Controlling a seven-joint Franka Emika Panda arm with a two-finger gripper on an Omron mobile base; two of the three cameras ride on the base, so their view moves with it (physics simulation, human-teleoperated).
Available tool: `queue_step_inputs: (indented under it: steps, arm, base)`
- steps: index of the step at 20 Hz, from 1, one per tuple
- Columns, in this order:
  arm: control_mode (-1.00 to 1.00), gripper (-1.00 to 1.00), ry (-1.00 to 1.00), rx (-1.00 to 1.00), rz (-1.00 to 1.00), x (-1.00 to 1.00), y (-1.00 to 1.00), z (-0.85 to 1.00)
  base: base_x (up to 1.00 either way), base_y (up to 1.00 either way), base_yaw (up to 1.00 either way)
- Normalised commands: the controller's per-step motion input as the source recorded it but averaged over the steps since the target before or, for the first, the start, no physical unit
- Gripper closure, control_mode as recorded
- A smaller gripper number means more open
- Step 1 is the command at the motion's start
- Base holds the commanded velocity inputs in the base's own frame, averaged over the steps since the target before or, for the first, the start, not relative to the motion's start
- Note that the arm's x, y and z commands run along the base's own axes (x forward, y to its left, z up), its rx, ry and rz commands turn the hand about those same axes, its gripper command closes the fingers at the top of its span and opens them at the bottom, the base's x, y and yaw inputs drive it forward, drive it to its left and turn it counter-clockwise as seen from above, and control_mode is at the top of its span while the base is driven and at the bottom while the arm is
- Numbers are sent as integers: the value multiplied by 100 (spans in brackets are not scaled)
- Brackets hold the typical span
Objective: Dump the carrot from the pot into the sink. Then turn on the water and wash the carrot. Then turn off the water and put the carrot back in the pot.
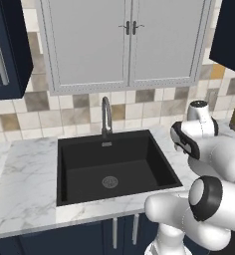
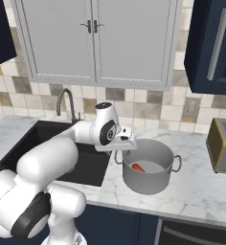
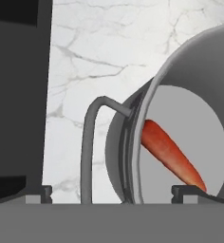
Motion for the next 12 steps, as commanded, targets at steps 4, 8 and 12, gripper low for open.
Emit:
queue_step_inputs:
  steps: [4, 8, 12]
  arm:
    - [-100, -100, -1, 0, 0, 0, -5, -19]
    - [-100, -100, 0, 0, 0, 0, -9, -19]
    - [-100, -100, 0, 0, 0, 0, -10, -19]
  base:
    - [0, 0, 0]
    - [0, 0, 0]
    - [0, 0, 0]
